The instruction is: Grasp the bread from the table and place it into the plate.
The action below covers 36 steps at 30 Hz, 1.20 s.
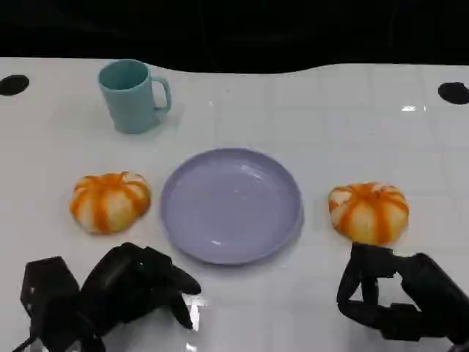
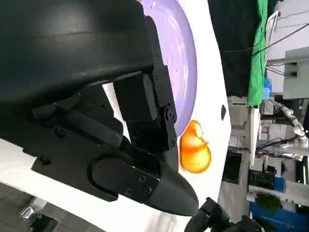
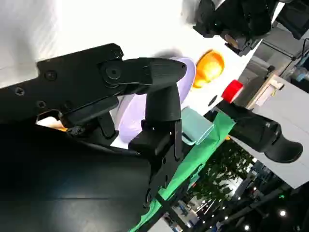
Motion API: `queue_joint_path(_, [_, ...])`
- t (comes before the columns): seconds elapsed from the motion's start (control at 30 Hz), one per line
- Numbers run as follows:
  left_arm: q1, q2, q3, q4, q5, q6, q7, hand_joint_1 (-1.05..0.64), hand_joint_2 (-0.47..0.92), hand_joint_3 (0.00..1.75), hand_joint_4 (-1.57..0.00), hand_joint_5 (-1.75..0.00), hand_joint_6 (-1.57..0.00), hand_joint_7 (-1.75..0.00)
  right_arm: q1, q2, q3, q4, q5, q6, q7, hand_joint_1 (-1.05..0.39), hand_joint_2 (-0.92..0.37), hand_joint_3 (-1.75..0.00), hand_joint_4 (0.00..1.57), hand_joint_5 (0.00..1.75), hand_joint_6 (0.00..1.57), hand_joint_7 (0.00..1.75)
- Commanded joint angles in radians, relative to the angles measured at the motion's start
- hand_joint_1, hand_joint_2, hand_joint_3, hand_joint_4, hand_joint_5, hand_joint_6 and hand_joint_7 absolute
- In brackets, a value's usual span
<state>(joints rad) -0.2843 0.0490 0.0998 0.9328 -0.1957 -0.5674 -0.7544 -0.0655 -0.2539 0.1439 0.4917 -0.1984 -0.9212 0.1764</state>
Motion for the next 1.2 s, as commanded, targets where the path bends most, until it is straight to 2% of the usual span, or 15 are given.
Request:
queue_joint_path(0.03, [-0.005,0.019,0.004,0.004,-0.003,0.003,0.0,-1.05,0.92,0.02,-1.33,-0.81,-1.57,-0.06,-0.008,-0.004,-0.006,0.005,0.015,-0.012,-0.003,-0.45,-0.92,-0.28,0.84,1.75,0.67,1.74])
queue_joint_path(0.2, [-0.006,0.021,0.002,0.01,0.002,-0.005,0.002,-1.05,0.92,0.02,-1.33,-0.81,-1.57,-0.06,-0.002,-0.005,-0.006,-0.008,0.011,0.005,-0.002,-0.45,-0.92,-0.28,0.84,1.75,0.67,1.75])
queue_joint_path(1.0, [-0.01,0.02,0.006,0.016,0.0,-0.016,-0.003,-1.05,0.92,0.03,-1.32,-0.82,-1.57,-0.06,-0.007,0.007,-0.011,0.012,0.019,-0.019,-0.012,-0.46,-0.92,-0.28,0.83,1.75,0.66,1.73])
queue_joint_path(1.1, [-0.009,0.02,0.006,0.014,0.0,-0.012,0.0,-1.05,0.92,0.03,-1.33,-0.82,-1.57,-0.06,-0.007,0.014,-0.02,0.008,0.012,-0.029,-0.03,-0.5,-0.92,-0.32,0.75,1.74,0.66,1.47])
queue_joint_path(1.17, [-0.009,0.022,0.005,0.013,0.003,-0.011,0.005,-1.05,0.92,0.03,-1.33,-0.82,-1.57,-0.06,-0.01,0.015,-0.024,0.006,0.011,-0.038,-0.041,-0.5,-0.92,-0.33,0.75,1.57,0.69,1.18])
queue_joint_path(1.2, [-0.01,0.022,0.005,0.014,0.003,-0.01,0.004,-1.05,0.92,0.03,-1.33,-0.82,-1.57,-0.06,-0.012,0.015,-0.027,0.006,0.01,-0.045,-0.047,-0.49,-0.92,-0.33,0.75,1.53,0.68,1.11])
